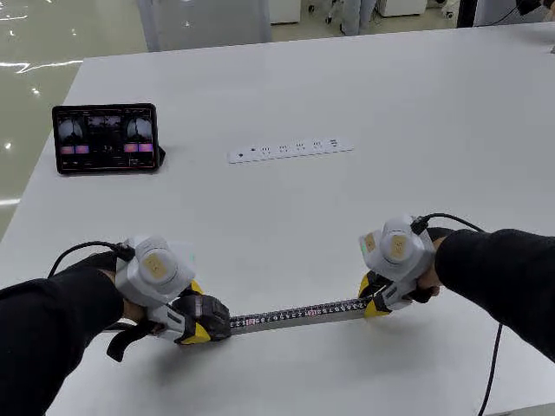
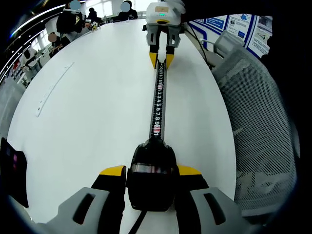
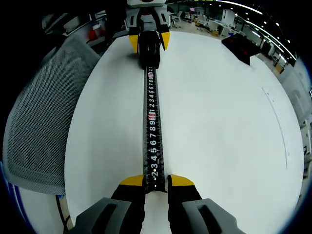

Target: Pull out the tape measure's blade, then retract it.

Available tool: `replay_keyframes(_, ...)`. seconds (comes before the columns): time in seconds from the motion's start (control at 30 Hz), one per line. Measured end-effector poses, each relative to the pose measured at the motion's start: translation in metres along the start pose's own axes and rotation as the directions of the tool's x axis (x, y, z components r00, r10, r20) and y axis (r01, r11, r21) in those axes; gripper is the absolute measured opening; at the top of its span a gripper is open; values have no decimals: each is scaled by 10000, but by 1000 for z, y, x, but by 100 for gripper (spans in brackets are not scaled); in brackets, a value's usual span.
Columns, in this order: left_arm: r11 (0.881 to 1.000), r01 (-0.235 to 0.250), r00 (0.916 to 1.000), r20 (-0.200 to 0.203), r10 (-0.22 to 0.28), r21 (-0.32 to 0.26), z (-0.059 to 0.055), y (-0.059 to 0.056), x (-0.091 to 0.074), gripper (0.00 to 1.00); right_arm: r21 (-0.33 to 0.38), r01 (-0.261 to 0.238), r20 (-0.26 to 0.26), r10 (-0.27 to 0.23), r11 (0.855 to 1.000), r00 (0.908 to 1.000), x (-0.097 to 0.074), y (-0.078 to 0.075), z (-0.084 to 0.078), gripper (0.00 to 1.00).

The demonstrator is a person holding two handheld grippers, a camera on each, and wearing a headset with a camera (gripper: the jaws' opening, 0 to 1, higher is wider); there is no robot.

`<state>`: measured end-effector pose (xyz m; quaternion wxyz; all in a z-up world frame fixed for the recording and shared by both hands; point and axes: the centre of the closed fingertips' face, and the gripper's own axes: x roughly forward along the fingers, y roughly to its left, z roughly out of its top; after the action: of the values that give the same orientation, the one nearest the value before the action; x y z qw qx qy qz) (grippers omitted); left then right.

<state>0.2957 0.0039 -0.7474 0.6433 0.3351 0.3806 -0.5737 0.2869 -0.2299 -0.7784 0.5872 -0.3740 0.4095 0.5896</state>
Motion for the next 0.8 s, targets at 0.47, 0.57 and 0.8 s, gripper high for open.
replay_keyframes(0.47,9998,-112,9993,-367,105,-177,-10,4,-14,39,181,349,128,-351,9992,9993,-16,-7,1,27)
replay_keyframes(0.57,9998,-5,9993,-363,-3,-206,-11,4,-19,41,219,318,137,-321,9993,9994,-17,-6,2,29)
replay_keyframes(0.8,10000,-62,9994,-333,61,-53,-10,9,-29,48,314,421,262,-430,9986,9987,-23,-5,11,37)
